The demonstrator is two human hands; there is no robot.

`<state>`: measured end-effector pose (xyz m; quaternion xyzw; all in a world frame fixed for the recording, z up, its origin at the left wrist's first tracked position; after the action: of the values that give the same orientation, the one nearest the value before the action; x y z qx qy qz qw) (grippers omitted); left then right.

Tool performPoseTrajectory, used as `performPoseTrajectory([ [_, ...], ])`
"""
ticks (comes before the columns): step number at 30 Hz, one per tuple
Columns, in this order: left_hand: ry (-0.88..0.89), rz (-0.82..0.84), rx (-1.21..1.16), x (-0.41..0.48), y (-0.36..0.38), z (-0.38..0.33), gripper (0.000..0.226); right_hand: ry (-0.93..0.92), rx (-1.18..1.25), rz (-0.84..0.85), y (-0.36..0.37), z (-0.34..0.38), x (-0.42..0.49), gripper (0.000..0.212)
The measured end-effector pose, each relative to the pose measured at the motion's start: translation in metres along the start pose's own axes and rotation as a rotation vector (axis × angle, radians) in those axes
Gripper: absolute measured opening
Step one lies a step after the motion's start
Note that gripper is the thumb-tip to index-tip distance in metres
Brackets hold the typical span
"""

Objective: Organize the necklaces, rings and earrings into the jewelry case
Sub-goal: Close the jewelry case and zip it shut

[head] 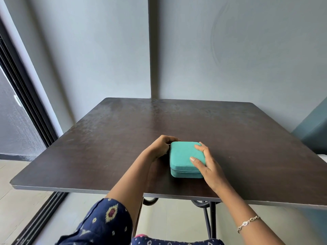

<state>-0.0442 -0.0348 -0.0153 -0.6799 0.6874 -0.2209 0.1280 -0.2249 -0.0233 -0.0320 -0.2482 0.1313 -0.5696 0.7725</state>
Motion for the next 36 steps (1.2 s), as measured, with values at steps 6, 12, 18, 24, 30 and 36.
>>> performPoseTrajectory([
  [6,0.032,-0.074,0.086,0.000,0.000,0.006,0.056,0.003,0.002,-0.003,0.000,0.001,-0.001,0.042],
  [12,0.156,-0.305,0.326,-0.010,0.001,0.003,0.030,0.009,0.000,-0.008,0.000,0.002,-0.001,0.043],
  [18,0.151,-0.369,0.366,-0.013,0.002,0.001,0.021,0.025,-0.007,-0.007,0.000,0.004,-0.002,0.041],
  [24,0.182,-0.423,0.447,-0.020,-0.001,0.003,0.011,0.030,-0.028,-0.019,0.000,0.005,-0.002,0.039],
  [30,0.137,-0.507,0.510,-0.037,0.000,0.008,0.005,0.043,-0.030,-0.041,0.002,0.005,-0.001,0.037],
  [36,0.091,-0.505,0.576,-0.058,-0.003,0.008,0.005,0.055,-0.027,-0.037,0.002,0.004,-0.001,0.037],
])
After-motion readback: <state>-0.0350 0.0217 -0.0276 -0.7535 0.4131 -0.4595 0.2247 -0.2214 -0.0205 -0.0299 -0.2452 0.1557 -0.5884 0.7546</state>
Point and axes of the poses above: each hand's wrist, its own x-axis towards the middle knuckle, its own y-axis out of the palm, z = x × y, the point moved 3 cm from there along x, towards the middle knuckle, and after that the axes turned 13 degrees about y, right-handed, at the moved point
